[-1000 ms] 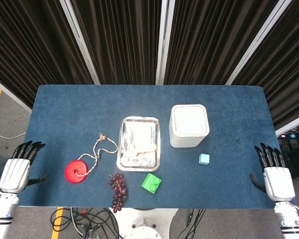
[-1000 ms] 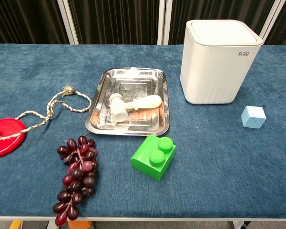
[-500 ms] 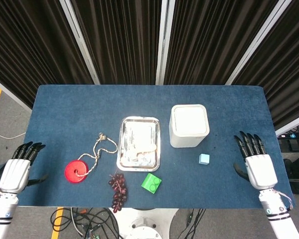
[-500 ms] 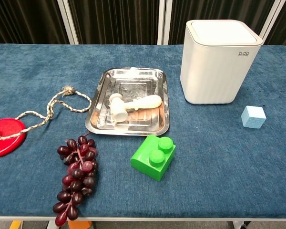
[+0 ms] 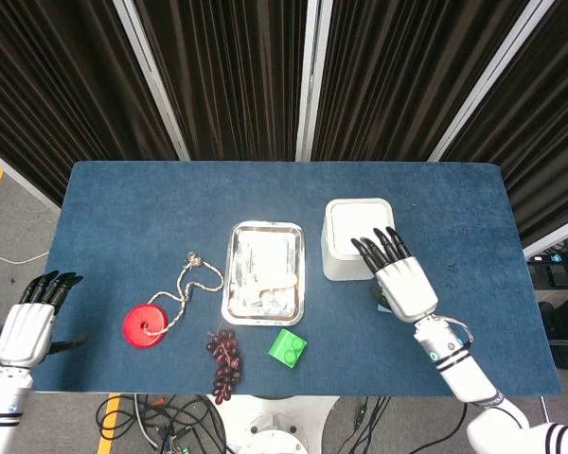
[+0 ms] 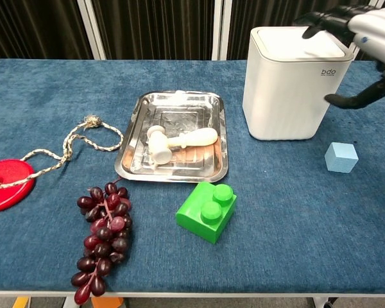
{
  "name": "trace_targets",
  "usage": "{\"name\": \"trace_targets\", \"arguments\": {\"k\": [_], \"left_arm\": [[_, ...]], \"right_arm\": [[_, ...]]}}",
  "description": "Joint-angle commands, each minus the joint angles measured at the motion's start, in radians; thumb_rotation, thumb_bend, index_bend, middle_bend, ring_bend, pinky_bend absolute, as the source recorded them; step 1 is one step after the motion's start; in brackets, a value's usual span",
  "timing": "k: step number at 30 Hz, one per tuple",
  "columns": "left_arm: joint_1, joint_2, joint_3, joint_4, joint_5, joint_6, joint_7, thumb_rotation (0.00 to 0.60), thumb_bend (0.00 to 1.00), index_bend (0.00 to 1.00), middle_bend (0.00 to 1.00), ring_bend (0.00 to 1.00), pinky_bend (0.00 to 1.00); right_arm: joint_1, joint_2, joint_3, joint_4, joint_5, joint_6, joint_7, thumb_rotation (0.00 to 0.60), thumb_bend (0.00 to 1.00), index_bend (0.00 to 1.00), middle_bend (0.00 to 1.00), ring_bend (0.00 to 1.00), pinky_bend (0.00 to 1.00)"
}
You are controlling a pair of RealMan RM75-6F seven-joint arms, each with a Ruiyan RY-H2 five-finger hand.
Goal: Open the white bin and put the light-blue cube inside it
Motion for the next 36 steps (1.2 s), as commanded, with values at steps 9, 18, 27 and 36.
{"name": "trace_targets", "arguments": {"k": [9,18,27,36], "left_arm": [[0.003,-0.001,0.002,0.007,-0.001,0.000,-0.011,0.600,0.05,0.17,0.13,0.07,0.12],[0.003,-0.002,-0.001,0.007,-0.003,0.001,-0.010,0.600,0.05,0.17,0.13,0.07,0.12],[-0.009,-0.004,0.000,-0.005,0.009,-0.011,0.005,0.600,0.05,0.17,0.13,0.07,0.12],[-0.009,-0.009,0.002,-0.011,0.008,-0.012,0.015,0.600,0.05,0.17,0.13,0.07,0.12]], "right_arm": [[0.018,-0.038,-0.028,0.012,0.060,-0.002,-0.046,0.600,0.19,0.00,0.30,0.00,0.00],[-0.016,-0.001,-0.032,-0.019,-0.044,0.136,0.055,0.600,0.19,0.00,0.12,0.00,0.00],[-0.194,0.167,-0.159,-0.080,-0.093,0.296,0.148,0.600,0.19,0.00,0.07,0.00,0.00],[-0.191,0.157,-0.215,-0.007,0.024,0.121,0.182,0.600,0.19,0.00,0.15,0.03,0.07]]}}
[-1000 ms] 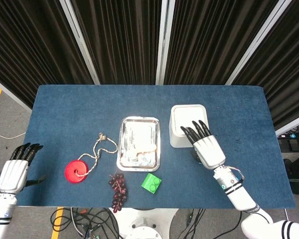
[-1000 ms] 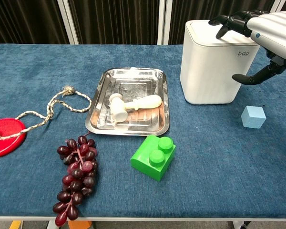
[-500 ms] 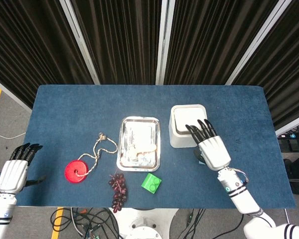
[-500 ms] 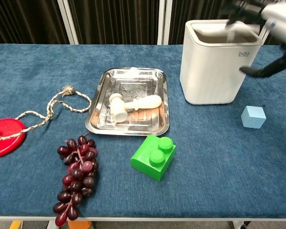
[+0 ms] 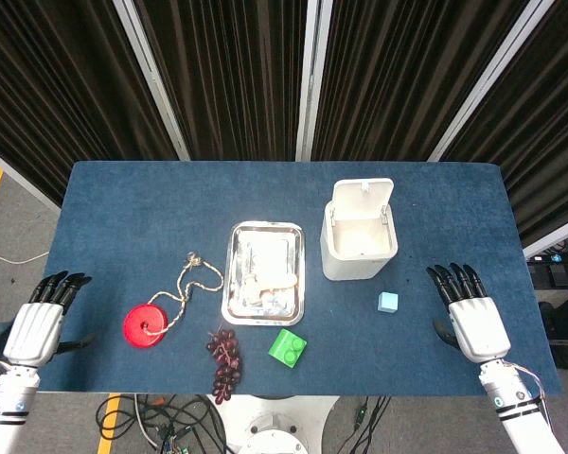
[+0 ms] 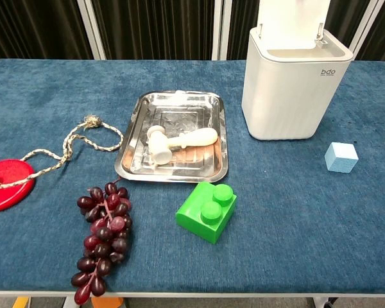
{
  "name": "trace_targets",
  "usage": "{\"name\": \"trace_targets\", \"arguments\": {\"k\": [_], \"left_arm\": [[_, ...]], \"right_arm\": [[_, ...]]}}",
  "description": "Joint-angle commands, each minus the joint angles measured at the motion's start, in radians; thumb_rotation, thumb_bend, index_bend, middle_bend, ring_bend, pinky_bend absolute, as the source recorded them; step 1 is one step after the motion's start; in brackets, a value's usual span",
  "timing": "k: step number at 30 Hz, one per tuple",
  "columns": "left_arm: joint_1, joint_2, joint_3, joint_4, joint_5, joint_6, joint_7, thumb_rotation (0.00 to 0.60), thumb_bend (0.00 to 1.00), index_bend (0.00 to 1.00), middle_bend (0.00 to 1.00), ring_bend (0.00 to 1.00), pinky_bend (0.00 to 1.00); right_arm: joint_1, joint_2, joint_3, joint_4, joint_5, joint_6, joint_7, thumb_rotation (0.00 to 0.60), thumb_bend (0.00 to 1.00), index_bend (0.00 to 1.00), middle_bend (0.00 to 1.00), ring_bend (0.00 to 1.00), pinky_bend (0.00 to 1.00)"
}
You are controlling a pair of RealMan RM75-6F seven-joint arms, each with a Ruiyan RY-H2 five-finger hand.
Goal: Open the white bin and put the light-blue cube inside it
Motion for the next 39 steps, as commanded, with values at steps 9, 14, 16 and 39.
{"name": "trace_targets", "arguments": {"k": [9,14,16,39], "left_arm": [[0.009,-0.003,0.001,0.018,-0.012,0.005,-0.021,0.600,0.05,0.17,0.13,0.07,0.12],[0.012,-0.004,0.002,0.026,-0.015,0.005,-0.033,0.600,0.05,0.17,0.13,0.07,0.12],[0.013,-0.006,0.003,0.030,-0.015,0.004,-0.036,0.600,0.05,0.17,0.13,0.07,0.12],[0.017,-0.010,0.013,0.043,-0.005,0.002,-0.051,0.600,0.05,0.17,0.13,0.07,0.12]], "right_arm": [[0.095,-0.108,0.018,0.091,0.102,-0.206,-0.011,0.600,0.20,0.09,0.20,0.12,0.24],[0.122,-0.157,0.034,0.131,0.128,-0.234,-0.040,0.600,0.20,0.13,0.22,0.13,0.26],[0.133,-0.175,0.040,0.146,0.142,-0.251,-0.038,0.600,0.21,0.14,0.23,0.15,0.29],[0.098,-0.233,0.045,0.191,-0.050,-0.002,0.022,0.600,0.38,0.71,0.62,0.58,0.73]]}}
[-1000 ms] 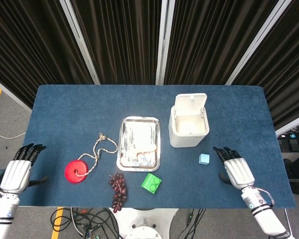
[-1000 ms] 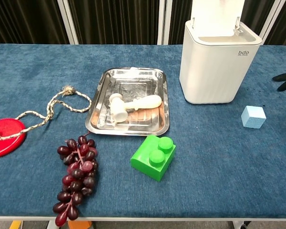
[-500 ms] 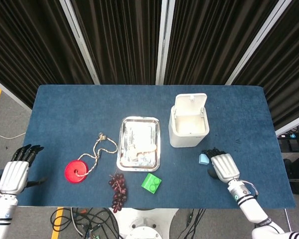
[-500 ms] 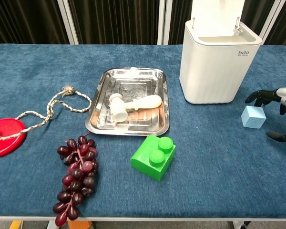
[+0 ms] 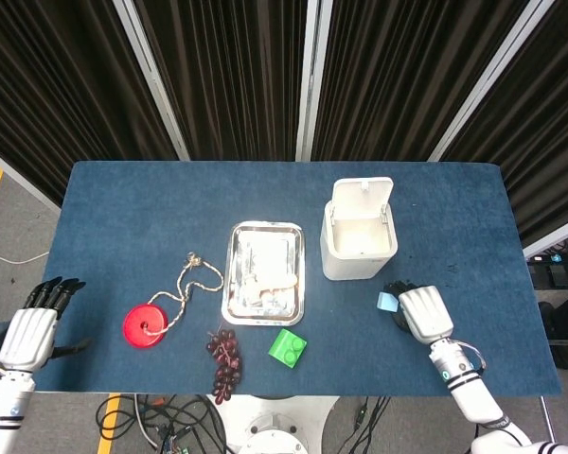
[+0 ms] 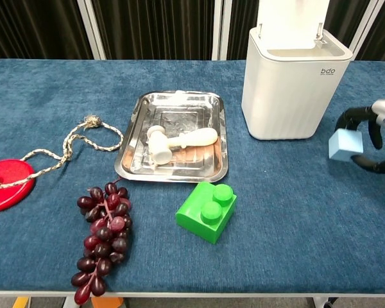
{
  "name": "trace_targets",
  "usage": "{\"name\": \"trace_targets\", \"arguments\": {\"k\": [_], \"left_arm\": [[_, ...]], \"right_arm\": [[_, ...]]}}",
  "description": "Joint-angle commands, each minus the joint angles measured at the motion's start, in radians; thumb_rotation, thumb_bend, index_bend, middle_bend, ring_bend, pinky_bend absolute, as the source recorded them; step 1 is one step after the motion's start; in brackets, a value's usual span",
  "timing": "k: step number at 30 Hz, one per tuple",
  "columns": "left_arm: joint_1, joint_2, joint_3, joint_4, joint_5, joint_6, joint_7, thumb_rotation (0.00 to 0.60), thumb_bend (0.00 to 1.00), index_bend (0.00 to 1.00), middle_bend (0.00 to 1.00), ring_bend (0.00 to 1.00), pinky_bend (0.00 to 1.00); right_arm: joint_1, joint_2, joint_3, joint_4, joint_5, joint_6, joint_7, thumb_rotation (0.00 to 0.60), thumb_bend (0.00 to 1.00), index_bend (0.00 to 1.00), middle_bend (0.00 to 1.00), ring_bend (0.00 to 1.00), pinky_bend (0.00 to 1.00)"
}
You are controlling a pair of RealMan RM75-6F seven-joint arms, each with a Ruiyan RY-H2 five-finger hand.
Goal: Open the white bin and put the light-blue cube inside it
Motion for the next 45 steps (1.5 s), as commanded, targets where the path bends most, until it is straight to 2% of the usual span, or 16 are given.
{"name": "trace_targets", "arguments": {"k": [1,5,8,11,15,17,18,19,21,22,24,29,32,38,41,45], "left_arm": [[0.000,0.000,0.000,-0.001,0.001,0.001,0.000,0.600,0.05,0.17,0.13,0.07,0.12],[-0.002,0.000,0.001,-0.002,0.005,-0.002,0.002,0.600,0.05,0.17,0.13,0.07,0.12],[-0.005,0.000,0.001,-0.004,0.007,-0.005,0.003,0.600,0.05,0.17,0.13,0.07,0.12],[-0.008,0.000,0.001,-0.005,0.005,-0.011,0.007,0.600,0.05,0.17,0.13,0.07,0.12],[-0.006,-0.004,-0.002,-0.003,-0.002,-0.009,0.006,0.600,0.05,0.17,0.13,0.07,0.12],[-0.007,-0.003,-0.003,-0.001,-0.007,-0.014,0.008,0.600,0.05,0.17,0.13,0.07,0.12],[-0.008,-0.003,-0.004,0.000,-0.009,-0.016,0.008,0.600,0.05,0.17,0.13,0.07,0.12],[-0.009,-0.003,-0.006,0.002,-0.011,-0.017,0.006,0.600,0.05,0.17,0.13,0.07,0.12],[-0.009,-0.005,-0.008,0.005,-0.015,-0.019,0.002,0.600,0.05,0.17,0.13,0.07,0.12],[-0.010,-0.005,-0.008,0.008,-0.016,-0.020,-0.001,0.600,0.05,0.17,0.13,0.07,0.12],[-0.010,-0.006,-0.008,0.012,-0.017,-0.023,-0.005,0.600,0.05,0.17,0.13,0.07,0.12],[-0.008,-0.006,-0.006,0.015,-0.011,-0.017,-0.012,0.600,0.05,0.17,0.13,0.07,0.12],[-0.009,-0.005,-0.005,0.011,-0.006,-0.014,-0.008,0.600,0.05,0.17,0.13,0.07,0.12],[-0.010,-0.001,-0.007,-0.008,-0.007,-0.013,0.006,0.600,0.05,0.17,0.13,0.07,0.12],[-0.011,0.001,-0.009,-0.013,-0.008,-0.012,0.009,0.600,0.05,0.17,0.13,0.07,0.12],[-0.014,0.005,-0.011,-0.017,-0.006,-0.013,0.012,0.600,0.05,0.17,0.13,0.07,0.12]], "right_arm": [[-0.036,0.067,0.005,-0.085,-0.111,0.136,0.065,0.600,0.38,0.71,0.62,0.58,0.73],[-0.063,0.134,0.031,-0.164,-0.201,0.270,0.089,0.600,0.37,0.71,0.62,0.58,0.73],[-0.049,0.147,0.085,-0.165,-0.243,0.332,0.079,0.600,0.37,0.71,0.62,0.58,0.73],[0.006,0.123,0.158,-0.128,-0.231,0.316,0.062,0.600,0.37,0.70,0.62,0.58,0.73],[0.102,0.058,0.230,-0.026,-0.162,0.213,0.043,0.600,0.35,0.66,0.61,0.57,0.72],[0.148,0.033,0.240,0.014,-0.128,0.138,0.061,0.600,0.29,0.54,0.53,0.48,0.61],[0.163,0.029,0.240,0.019,-0.114,0.105,0.071,0.600,0.23,0.43,0.44,0.37,0.50],[0.179,0.030,0.240,0.016,-0.098,0.071,0.078,0.600,0.16,0.28,0.31,0.22,0.34],[0.190,0.028,0.248,0.005,-0.075,0.053,0.071,0.600,0.08,0.09,0.15,0.05,0.11],[0.191,0.023,0.256,-0.004,-0.066,0.063,0.071,0.600,0.06,0.02,0.07,0.00,0.02],[0.186,0.014,0.263,-0.010,-0.073,0.099,0.085,0.600,0.06,0.00,0.03,0.00,0.00],[0.137,0.048,0.240,-0.042,-0.114,0.192,0.111,0.600,0.08,0.00,0.02,0.00,0.00],[0.083,0.089,0.206,-0.069,-0.134,0.248,0.128,0.600,0.09,0.00,0.03,0.00,0.00],[-0.076,0.164,0.068,-0.072,-0.164,0.349,0.144,0.600,0.09,0.00,0.03,0.00,0.00],[-0.166,0.181,-0.001,-0.039,-0.126,0.369,0.137,0.600,0.10,0.00,0.02,0.00,0.00],[-0.228,0.204,-0.046,-0.026,-0.062,0.342,0.169,0.600,0.12,0.00,0.01,0.00,0.00]]}}
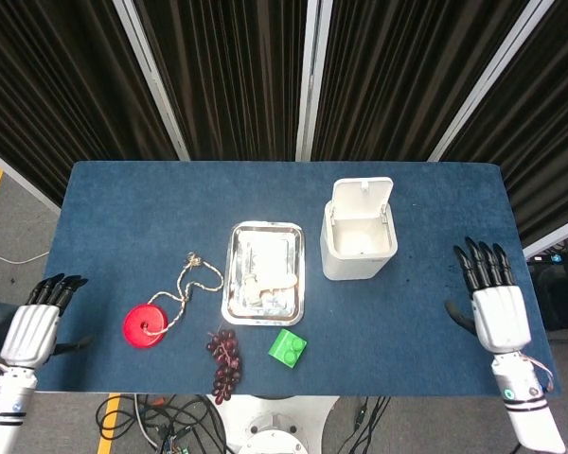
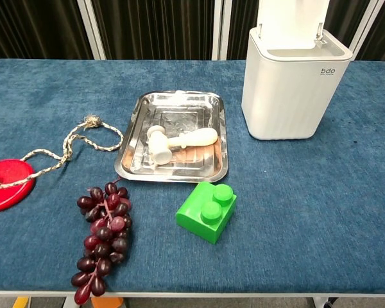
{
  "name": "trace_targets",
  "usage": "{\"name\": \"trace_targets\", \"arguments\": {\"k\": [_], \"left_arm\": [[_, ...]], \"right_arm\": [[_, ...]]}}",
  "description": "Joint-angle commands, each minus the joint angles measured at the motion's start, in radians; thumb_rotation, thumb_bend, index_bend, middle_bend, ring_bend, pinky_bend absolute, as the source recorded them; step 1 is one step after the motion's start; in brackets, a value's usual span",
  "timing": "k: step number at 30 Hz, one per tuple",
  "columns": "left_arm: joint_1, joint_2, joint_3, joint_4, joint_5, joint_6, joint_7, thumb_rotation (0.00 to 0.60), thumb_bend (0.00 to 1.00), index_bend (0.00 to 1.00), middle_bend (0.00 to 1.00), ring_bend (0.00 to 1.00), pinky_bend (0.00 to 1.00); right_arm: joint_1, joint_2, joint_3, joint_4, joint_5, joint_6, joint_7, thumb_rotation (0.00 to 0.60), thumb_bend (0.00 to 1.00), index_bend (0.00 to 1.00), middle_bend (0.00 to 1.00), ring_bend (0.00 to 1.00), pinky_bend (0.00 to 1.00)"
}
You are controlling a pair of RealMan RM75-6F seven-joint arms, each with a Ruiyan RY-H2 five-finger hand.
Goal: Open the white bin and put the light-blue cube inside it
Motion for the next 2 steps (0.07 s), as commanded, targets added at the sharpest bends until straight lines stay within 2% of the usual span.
{"name": "trace_targets", "arguments": {"k": [1,2], "left_arm": [[-0.001,0.001,-0.002,-0.003,0.001,0.002,0.001,0.600,0.05,0.17,0.13,0.07,0.12],[-0.001,-0.001,-0.002,-0.003,0.002,0.003,0.001,0.600,0.05,0.17,0.13,0.07,0.12]], "right_arm": [[-0.060,0.041,-0.055,0.019,0.070,-0.031,0.029,0.600,0.11,0.00,0.00,0.00,0.00],[-0.065,0.046,-0.058,0.021,0.083,-0.043,0.030,0.600,0.11,0.00,0.00,0.00,0.00]]}}
